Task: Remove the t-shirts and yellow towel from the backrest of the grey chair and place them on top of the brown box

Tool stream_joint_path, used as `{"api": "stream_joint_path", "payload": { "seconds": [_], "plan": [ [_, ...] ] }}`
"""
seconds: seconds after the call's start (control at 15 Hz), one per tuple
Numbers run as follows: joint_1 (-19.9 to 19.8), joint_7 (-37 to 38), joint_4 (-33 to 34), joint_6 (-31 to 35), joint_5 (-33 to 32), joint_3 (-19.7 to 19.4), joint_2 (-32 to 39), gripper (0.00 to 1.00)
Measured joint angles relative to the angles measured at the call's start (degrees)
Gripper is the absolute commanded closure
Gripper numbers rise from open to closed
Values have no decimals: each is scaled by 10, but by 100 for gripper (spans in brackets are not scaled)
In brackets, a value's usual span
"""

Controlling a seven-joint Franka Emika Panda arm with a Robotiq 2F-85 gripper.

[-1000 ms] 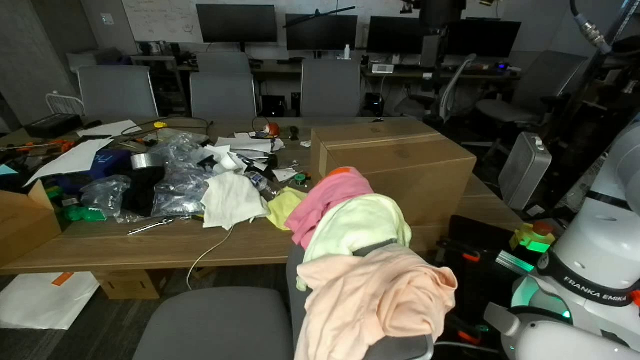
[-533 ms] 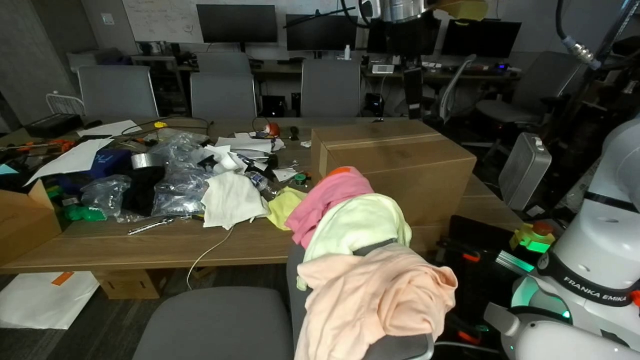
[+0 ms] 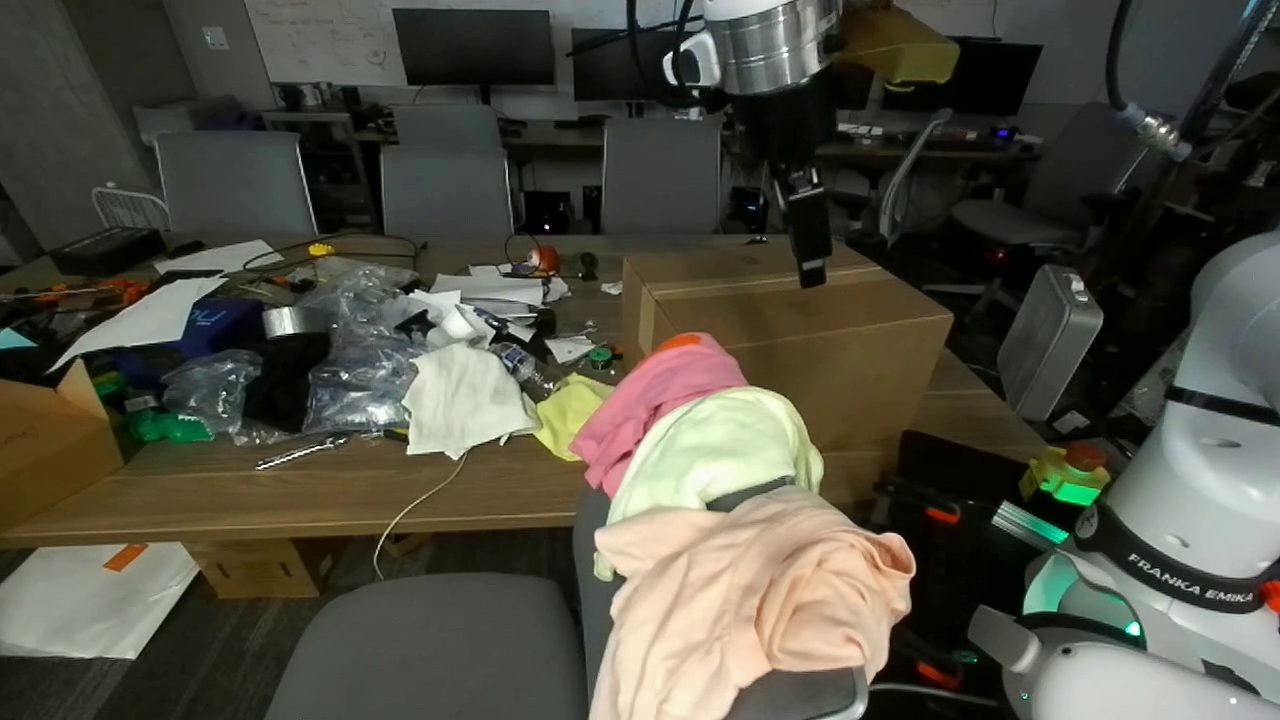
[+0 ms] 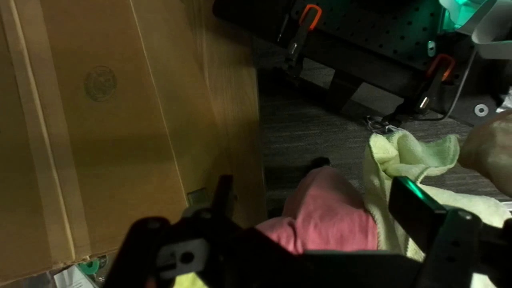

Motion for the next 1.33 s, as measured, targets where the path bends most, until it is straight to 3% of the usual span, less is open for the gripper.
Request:
{"api": "stream_joint_path", "payload": {
  "seconds": [0.47,0.8,1.33],
  "plan": [
    [3,-27,1,45,102,-27,8,0],
    [2,-46,-2,75,109,-39,32,0],
    [4,-31,2,132,95,-5,108,0]
  ]
}}
